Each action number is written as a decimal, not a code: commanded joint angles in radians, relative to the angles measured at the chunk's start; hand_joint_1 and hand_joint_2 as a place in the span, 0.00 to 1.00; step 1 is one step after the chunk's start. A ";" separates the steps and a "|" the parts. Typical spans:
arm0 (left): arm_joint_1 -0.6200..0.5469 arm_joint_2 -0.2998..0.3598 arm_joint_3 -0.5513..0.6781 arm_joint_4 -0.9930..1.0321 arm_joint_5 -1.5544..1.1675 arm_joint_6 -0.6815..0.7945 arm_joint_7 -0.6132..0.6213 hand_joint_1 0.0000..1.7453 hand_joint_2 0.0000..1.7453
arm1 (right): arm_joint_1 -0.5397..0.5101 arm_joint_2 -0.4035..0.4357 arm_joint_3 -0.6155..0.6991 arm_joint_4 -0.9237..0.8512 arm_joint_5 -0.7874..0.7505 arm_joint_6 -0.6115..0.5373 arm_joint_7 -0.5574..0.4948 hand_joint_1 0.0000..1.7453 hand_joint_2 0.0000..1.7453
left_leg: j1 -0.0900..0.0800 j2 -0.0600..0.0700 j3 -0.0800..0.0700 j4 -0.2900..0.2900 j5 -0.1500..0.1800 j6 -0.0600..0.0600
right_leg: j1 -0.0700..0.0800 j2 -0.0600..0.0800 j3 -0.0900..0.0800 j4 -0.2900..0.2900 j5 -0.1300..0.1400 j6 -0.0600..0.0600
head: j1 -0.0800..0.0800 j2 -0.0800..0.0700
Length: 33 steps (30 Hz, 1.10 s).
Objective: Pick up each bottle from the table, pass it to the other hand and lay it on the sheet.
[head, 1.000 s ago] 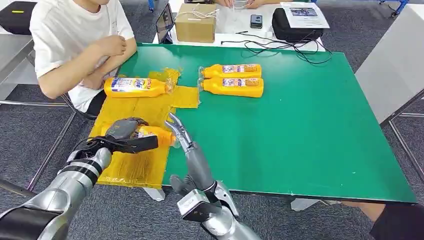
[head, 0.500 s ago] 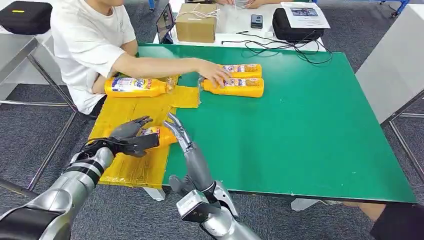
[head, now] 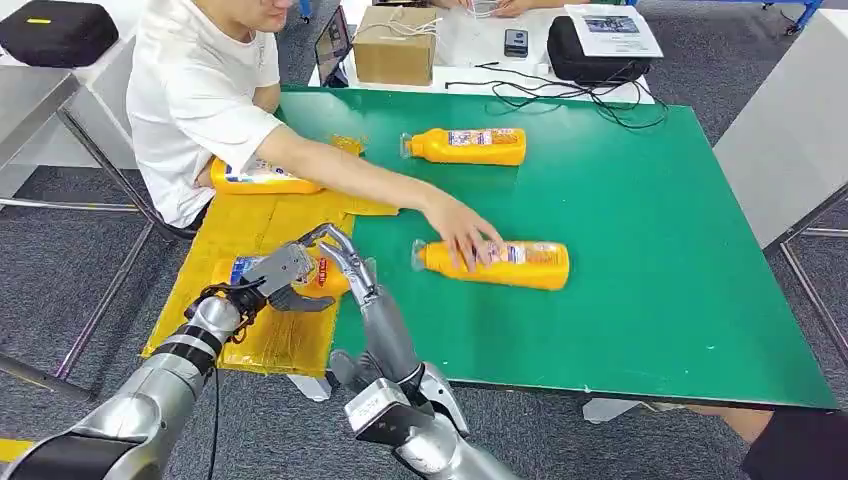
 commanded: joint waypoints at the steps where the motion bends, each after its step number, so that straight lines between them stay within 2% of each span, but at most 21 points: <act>1: 0.022 -0.072 0.109 -0.110 0.165 -0.032 -0.007 0.00 1.00 | -0.035 -0.028 0.026 0.064 0.004 -0.021 0.000 0.00 0.00 | 0.002 -0.001 0.002 0.000 -0.001 -0.001 | 0.002 0.001 0.003 -0.001 -0.001 -0.001 | 0.000 0.000; 4: 0.053 -0.148 0.209 -0.266 0.384 -0.045 0.010 0.00 1.00 | -0.023 -0.030 0.020 0.062 0.012 -0.040 0.000 0.00 0.00 | 0.003 -0.004 0.002 0.001 -0.002 -0.002 | 0.003 -0.001 0.003 -0.001 -0.002 -0.002 | 0.000 0.000; 6: 0.089 -0.192 0.261 -0.410 0.673 -0.143 0.101 0.00 1.00 | -0.018 -0.032 0.029 0.062 0.014 -0.054 0.000 0.00 0.00 | 0.001 -0.004 -0.001 0.000 -0.001 -0.001 | 0.001 -0.002 -0.001 0.000 -0.001 -0.001 | 0.000 0.000; 8: 0.122 -0.190 0.255 -0.516 0.815 -0.183 0.111 0.00 1.00 | -0.017 -0.036 0.040 0.057 0.014 -0.057 0.000 0.00 0.00 | 0.002 -0.005 -0.001 0.001 -0.001 -0.001 | 0.002 -0.002 0.000 -0.001 -0.002 -0.001 | 0.000 0.000; 11: 0.193 -0.165 0.249 -0.638 0.892 -0.142 0.136 0.00 1.00 | -0.002 -0.032 0.053 0.033 0.034 -0.080 0.000 0.00 0.00 | 0.003 0.000 0.001 0.002 -0.004 -0.001 | 0.002 0.003 0.002 -0.001 -0.002 -0.001 | 0.000 0.000; 13: 0.255 -0.162 0.264 -0.678 0.950 -0.157 0.153 0.00 1.00 | 0.006 -0.043 0.093 -0.016 0.076 -0.147 0.000 0.00 0.00 | 0.001 0.003 0.000 0.000 -0.002 -0.001 | 0.001 0.005 -0.001 -0.001 -0.001 -0.001 | 0.000 0.000; 14: 0.286 -0.166 0.267 -0.698 0.975 -0.187 0.144 0.00 1.00 | 0.008 -0.052 0.110 -0.039 0.093 -0.170 0.000 0.00 1.00 | 0.001 0.005 0.003 -0.001 -0.004 -0.001 | 0.001 0.007 0.001 -0.002 -0.001 -0.001 | 0.000 0.000; 16: 0.321 -0.179 0.279 -0.732 0.976 -0.188 0.129 0.00 1.00 | 0.010 -0.072 0.119 -0.073 0.145 -0.209 0.000 0.00 1.00 | 0.001 0.003 0.001 -0.001 -0.002 -0.001 | 0.001 0.004 0.000 -0.002 -0.001 -0.001 | 0.001 0.000; 18: 0.359 -0.192 0.292 -0.778 0.982 -0.178 0.122 0.00 1.00 | 0.042 -0.092 0.060 -0.120 0.242 -0.209 0.000 0.00 1.00 | 0.002 0.002 0.002 -0.001 -0.003 -0.001 | 0.002 0.004 0.001 -0.002 -0.002 -0.001 | 0.000 0.000; 21: 0.454 -0.212 0.339 -0.904 0.992 -0.122 0.090 0.00 1.00 | 0.082 -0.154 -0.041 -0.152 0.418 -0.169 0.124 0.00 1.00 | 0.001 0.002 -0.001 -0.001 -0.002 0.000 | 0.001 0.002 -0.001 -0.002 -0.001 -0.001 | 0.000 0.000; 24: 0.561 -0.231 0.388 -1.041 0.986 -0.109 0.066 0.00 1.00 | 0.111 -0.206 -0.143 -0.091 0.556 -0.136 0.209 0.00 1.00 | 0.002 0.003 0.001 -0.002 -0.003 0.000 | 0.001 0.004 0.000 -0.003 -0.001 -0.001 | 0.000 0.000; 25: 0.582 -0.235 0.397 -1.065 0.991 -0.113 0.068 0.00 1.00 | 0.117 -0.219 -0.168 -0.063 0.583 -0.133 0.226 0.00 1.00 | 0.002 0.005 0.005 -0.003 -0.005 0.000 | 0.001 0.007 0.004 -0.006 -0.002 0.000 | 0.000 0.000; 26: 0.599 -0.240 0.405 -1.085 0.993 -0.118 0.069 0.00 1.00 | 0.123 -0.225 -0.198 -0.032 0.618 -0.145 0.245 0.00 1.00 | 0.002 0.002 0.001 -0.002 -0.003 0.000 | 0.001 0.004 0.001 -0.004 -0.002 -0.001 | 0.000 0.000; 28: 0.613 -0.251 0.415 -1.107 0.992 -0.120 0.066 0.00 1.00 | 0.130 -0.230 -0.237 0.004 0.640 -0.152 0.237 0.00 1.00 | 0.003 0.002 0.007 -0.002 -0.006 -0.001 | 0.003 0.006 0.008 -0.006 -0.004 -0.001 | 0.000 0.000; 29: 0.621 -0.254 0.417 -1.119 0.988 -0.117 0.061 0.00 1.00 | 0.138 -0.236 -0.268 0.018 0.650 -0.156 0.255 0.00 1.00 | 0.001 0.001 0.000 -0.002 -0.003 0.000 | 0.001 0.002 0.001 -0.004 -0.002 0.000 | 0.000 0.000; 31: 0.623 -0.255 0.417 -1.124 0.988 -0.115 0.061 0.00 1.00 | 0.142 -0.239 -0.285 0.022 0.657 -0.158 0.255 0.00 1.00 | 0.001 -0.001 -0.003 -0.002 -0.002 0.000 | 0.000 0.001 -0.002 -0.004 -0.001 0.000 | 0.000 0.000; 33: 0.627 -0.259 0.419 -1.135 0.969 -0.096 0.040 0.00 1.00 | 0.144 -0.244 -0.319 0.029 0.682 -0.163 0.274 0.00 1.00 | 0.002 -0.002 0.002 -0.001 -0.004 -0.001 | 0.002 0.002 0.003 -0.004 -0.003 -0.001 | 0.000 0.000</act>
